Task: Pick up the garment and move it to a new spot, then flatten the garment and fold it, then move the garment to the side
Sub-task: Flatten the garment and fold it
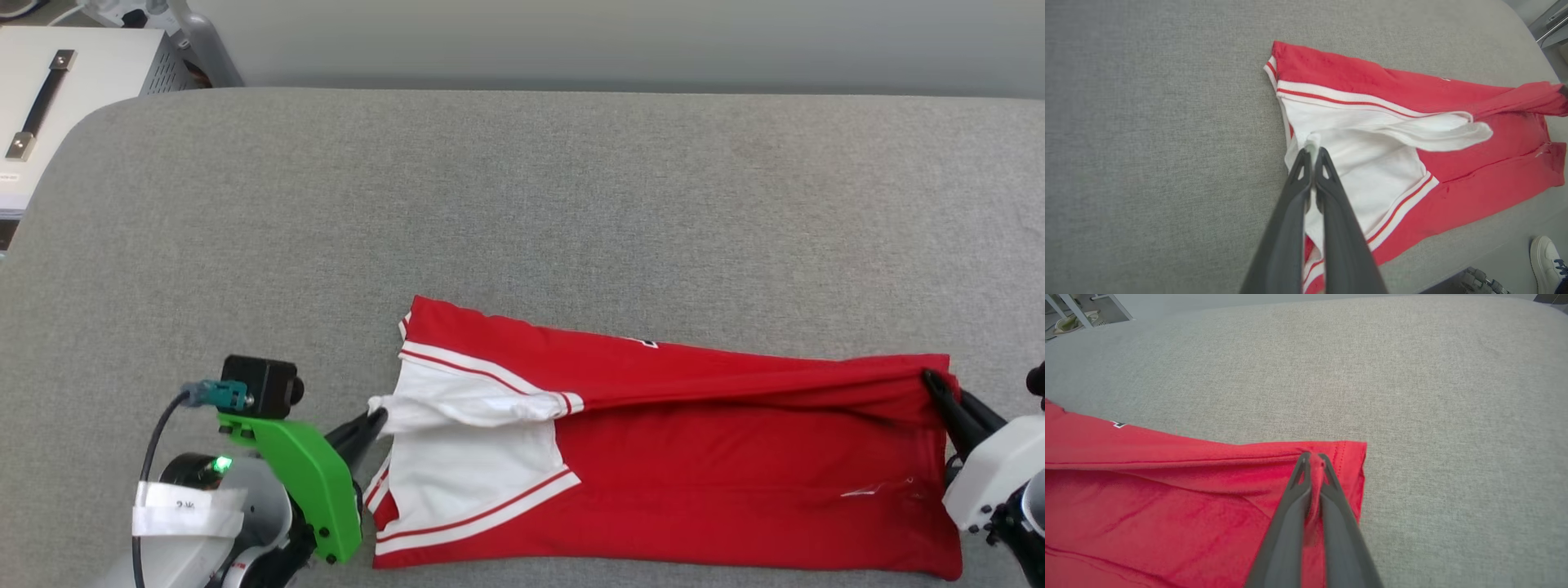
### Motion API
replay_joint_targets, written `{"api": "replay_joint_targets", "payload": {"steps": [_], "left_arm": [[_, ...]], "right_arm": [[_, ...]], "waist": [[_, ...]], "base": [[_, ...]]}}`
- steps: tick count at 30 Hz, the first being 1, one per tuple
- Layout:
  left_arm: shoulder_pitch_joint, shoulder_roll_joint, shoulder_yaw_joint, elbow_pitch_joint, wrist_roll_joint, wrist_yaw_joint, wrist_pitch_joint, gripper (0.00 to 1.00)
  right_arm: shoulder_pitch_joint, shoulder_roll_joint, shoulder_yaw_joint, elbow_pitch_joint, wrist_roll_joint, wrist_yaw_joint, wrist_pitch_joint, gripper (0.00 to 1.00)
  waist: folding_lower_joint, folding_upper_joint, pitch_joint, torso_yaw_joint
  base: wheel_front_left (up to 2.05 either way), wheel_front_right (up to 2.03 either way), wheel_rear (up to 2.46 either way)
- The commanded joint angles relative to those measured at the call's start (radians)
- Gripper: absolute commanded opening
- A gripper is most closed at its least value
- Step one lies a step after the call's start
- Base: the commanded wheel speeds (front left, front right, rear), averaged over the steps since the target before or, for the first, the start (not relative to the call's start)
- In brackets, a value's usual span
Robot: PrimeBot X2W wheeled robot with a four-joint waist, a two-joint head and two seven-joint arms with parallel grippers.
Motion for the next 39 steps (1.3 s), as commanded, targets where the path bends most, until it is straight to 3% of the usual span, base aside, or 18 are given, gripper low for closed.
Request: {"api": "replay_joint_targets", "payload": {"steps": [1,18,25,26,27,39], "left_arm": [[0.026,0.012,-0.007,0.003,-0.004,0.009,0.003,0.0],[0.07,0.005,-0.092,0.095,0.037,-0.011,0.025,0.0],[0.042,-0.016,-0.117,0.146,0.061,-0.036,0.02,0.0],[0.04,-0.018,-0.12,0.152,0.064,-0.039,0.021,0.49],[0.037,-0.02,-0.123,0.16,0.068,-0.041,0.019,1.0],[0.054,-0.033,-0.092,0.162,0.062,-0.039,-0.067,1.0]], "right_arm": [[0.025,-0.006,0.003,-0.014,0.016,-0.001,0.004,0.0],[0.149,-0.142,0.108,-0.142,0.086,-0.001,0.127,0.0],[0.143,-0.156,0.143,-0.136,0.09,-0.001,0.141,0.0],[0.141,-0.156,0.146,-0.134,0.091,-0.001,0.143,0.46],[0.138,-0.153,0.147,-0.13,0.094,-0.001,0.144,1.0],[0.171,-0.157,0.117,-0.168,0.19,-0.001,0.22,1.0]], "waist": [[0.0,0.0,-0.005,-0.001],[0.0,0.0,-0.012,-0.009],[0.0,0.0,0.003,-0.007],[0.0,0.0,0.004,-0.007],[0.0,0.0,0.004,-0.007],[0.0,0.0,-0.074,-0.02]], "base": [[0.0,0.0,0.0],[0.0,0.0,0.0],[0.0,0.0,0.0],[0.0,0.0,0.0],[0.0,0.0,0.0],[0.0,0.0,0.0]]}}
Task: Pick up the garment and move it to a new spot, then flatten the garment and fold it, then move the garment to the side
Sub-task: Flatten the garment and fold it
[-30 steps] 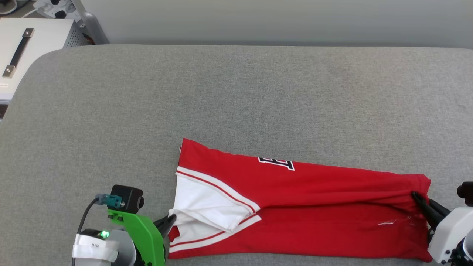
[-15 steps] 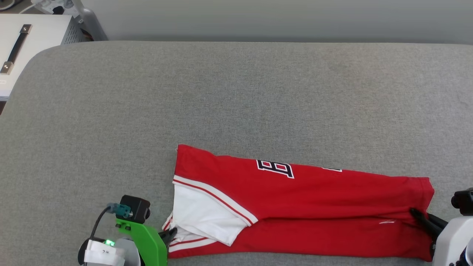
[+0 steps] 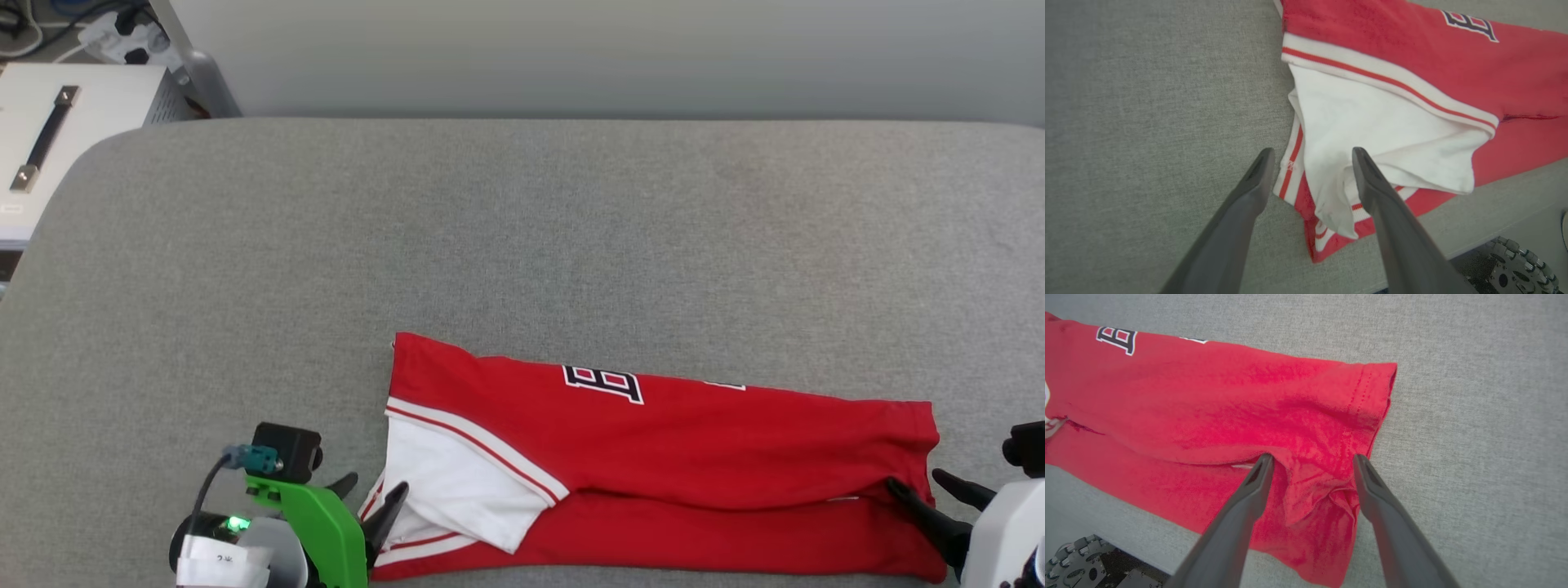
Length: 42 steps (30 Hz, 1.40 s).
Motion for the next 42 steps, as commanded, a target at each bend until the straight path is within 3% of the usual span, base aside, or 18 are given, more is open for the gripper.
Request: {"api": "replay_joint_targets", "payload": {"steps": [1,7,14,19,23,27,34,42], "left_arm": [[0.003,-0.002,0.012,-0.012,-0.002,0.007,-0.018,1.0],[0.0,-0.011,0.071,-0.064,0.034,0.052,-0.148,1.0],[-0.005,-0.051,0.124,-0.063,0.13,0.075,-0.391,1.0],[-0.005,-0.087,0.178,-0.047,0.22,0.081,-0.446,1.0],[0.016,-0.14,0.289,-0.088,0.364,0.071,-0.449,1.0],[0.07,-0.201,0.382,-0.101,0.484,0.025,-0.449,1.0],[0.097,-0.288,0.499,-0.081,0.573,-0.07,-0.449,1.0],[0.094,-0.356,0.601,-0.058,0.641,-0.154,-0.449,1.0]], "right_arm": [[0.02,0.001,-0.017,-0.012,0.019,-0.001,0.015,1.0],[0.064,0.027,-0.127,-0.071,0.054,-0.001,0.104,1.0],[0.093,0.126,-0.278,-0.092,0.013,-0.001,0.222,1.0],[0.084,0.216,-0.375,-0.069,-0.071,-0.001,0.297,1.0],[0.067,0.29,-0.44,-0.041,-0.124,-0.001,0.355,1.0],[0.043,0.344,-0.489,-0.009,-0.18,-0.001,0.393,1.0],[0.021,0.393,-0.529,0.046,-0.221,-0.001,0.427,1.0],[0.021,0.456,-0.498,0.065,-0.165,-0.001,0.467,1.0]], "waist": [[0.0,0.0,-0.029,-0.005],[0.0,0.0,-0.058,-0.005],[0.0,0.0,-0.052,0.005],[0.0,0.0,-0.029,0.018],[0.0,0.0,-0.006,0.029],[0.0,0.0,0.019,0.039],[0.0,0.0,0.058,0.059],[0.0,0.0,0.082,0.068]], "base": [[0.0,0.0,0.0],[0.0,0.0,0.0],[0.0,0.0,0.0],[0.0,0.0,0.0],[0.0,0.0,0.0],[0.0,0.0,0.0],[0.0,0.0,0.0],[0.0,0.0,0.0]]}}
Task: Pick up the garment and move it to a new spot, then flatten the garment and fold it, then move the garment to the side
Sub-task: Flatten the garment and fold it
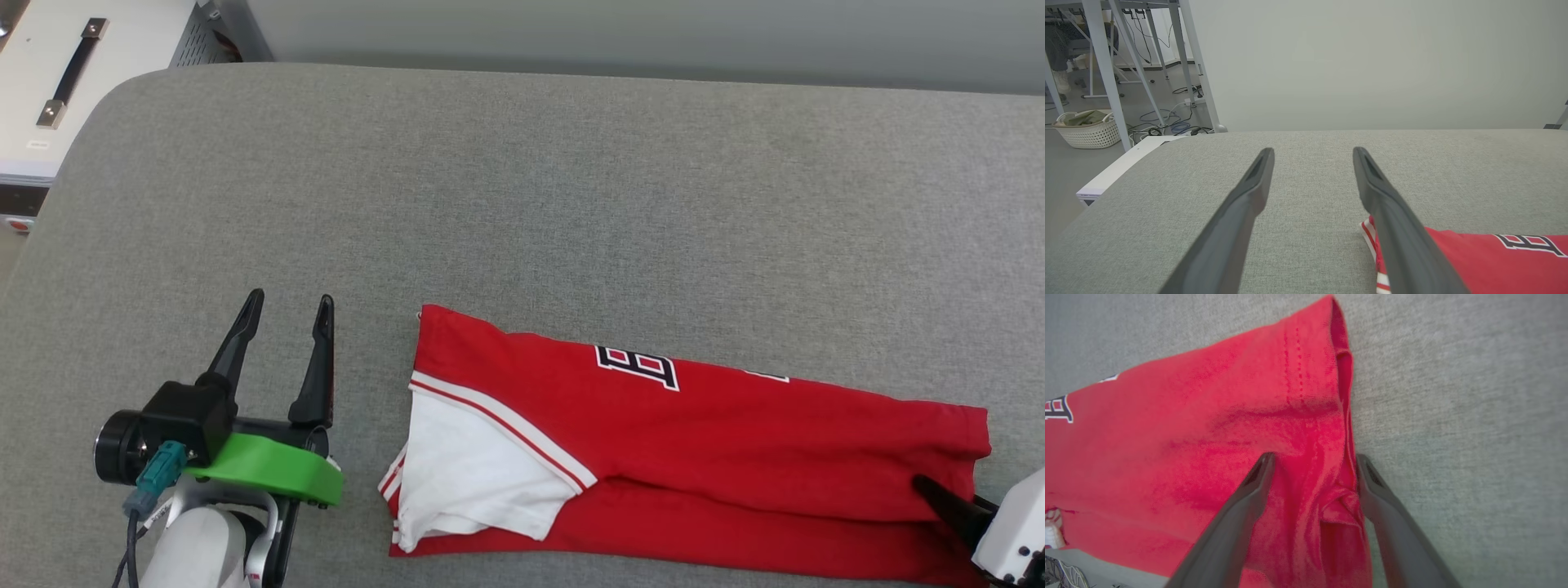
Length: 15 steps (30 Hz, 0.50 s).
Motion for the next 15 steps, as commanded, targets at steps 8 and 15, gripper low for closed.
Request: {"api": "replay_joint_targets", "payload": {"steps": [8,15], "left_arm": [[0.006,-0.061,0.057,0.023,0.06,-0.055,-0.006,1.0],[0.009,-0.086,0.084,0.042,0.082,-0.079,-0.006,1.0]], "right_arm": [[0.0,0.056,0.086,0.036,0.041,0.001,-0.009,0.5],[-0.01,0.028,0.112,0.049,0.054,0.001,-0.082,0.0]], "waist": [[0.0,0.0,0.002,-0.001],[0.0,0.0,-0.019,-0.005]], "base": [[0.0,0.0,0.0],[0.0,0.0,0.0]]}}
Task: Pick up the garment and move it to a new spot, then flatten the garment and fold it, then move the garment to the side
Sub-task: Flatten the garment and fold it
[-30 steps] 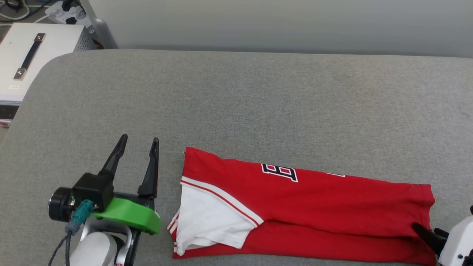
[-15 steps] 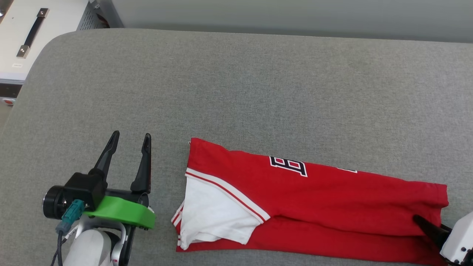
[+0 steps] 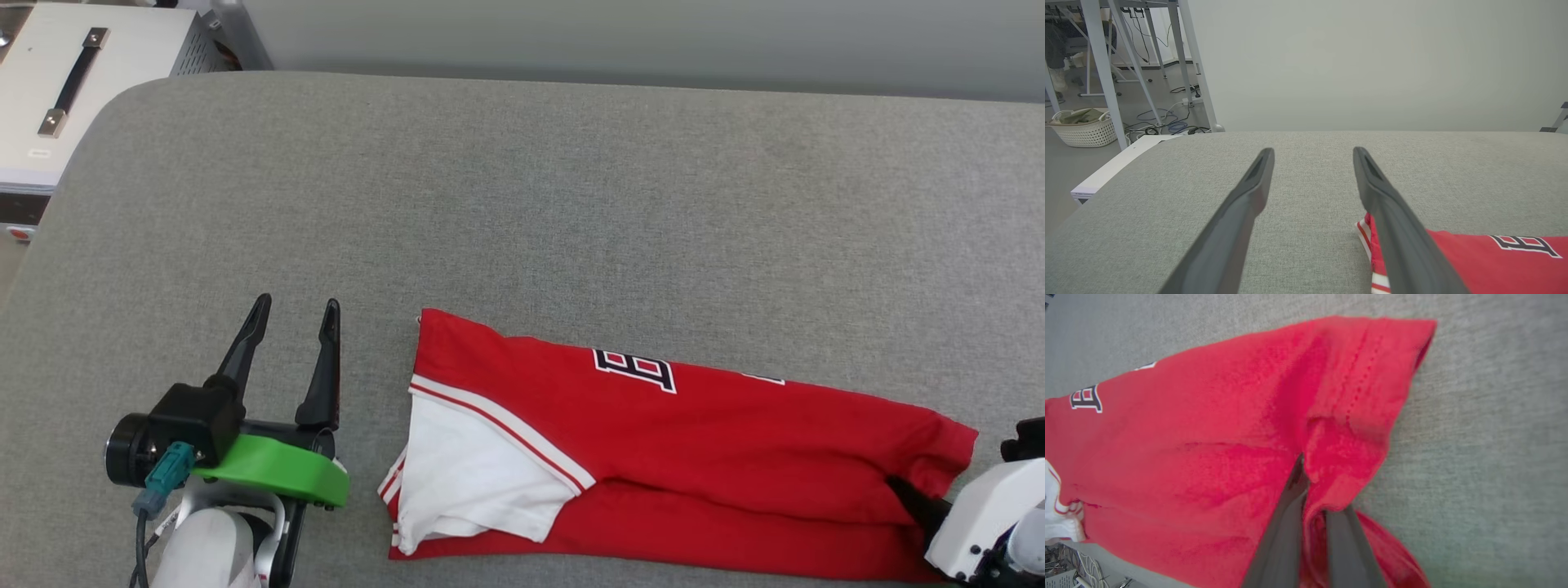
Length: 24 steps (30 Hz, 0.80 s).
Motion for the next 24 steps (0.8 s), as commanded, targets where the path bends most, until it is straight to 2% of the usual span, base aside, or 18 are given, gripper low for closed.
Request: {"api": "replay_joint_targets", "payload": {"steps": [1,10,16,24], "left_arm": [[0.01,-0.008,0.006,0.005,0.007,-0.005,-0.006,1.0],[0.026,-0.023,0.02,0.012,0.016,-0.016,-0.006,1.0],[0.029,-0.028,0.019,0.014,0.016,-0.019,-0.006,1.0],[0.039,-0.035,0.014,0.016,0.009,-0.02,-0.006,1.0]], "right_arm": [[0.002,0.018,0.027,0.023,0.01,0.002,-0.008,0.0],[0.004,-0.075,-0.011,0.046,-0.002,0.002,-0.122,0.0],[-0.012,-0.15,-0.076,0.078,-0.073,0.002,-0.176,0.0],[0.002,-0.141,-0.109,0.02,-0.097,0.002,-0.171,0.0]], "waist": [[0.0,0.0,-0.011,-0.002],[0.0,0.0,-0.048,-0.013],[0.0,0.0,-0.06,-0.016],[0.0,0.0,-0.084,-0.011]], "base": [[0.0,0.0,0.0],[0.0,0.0,0.0],[0.0,0.0,0.0],[0.0,0.0,0.0]]}}
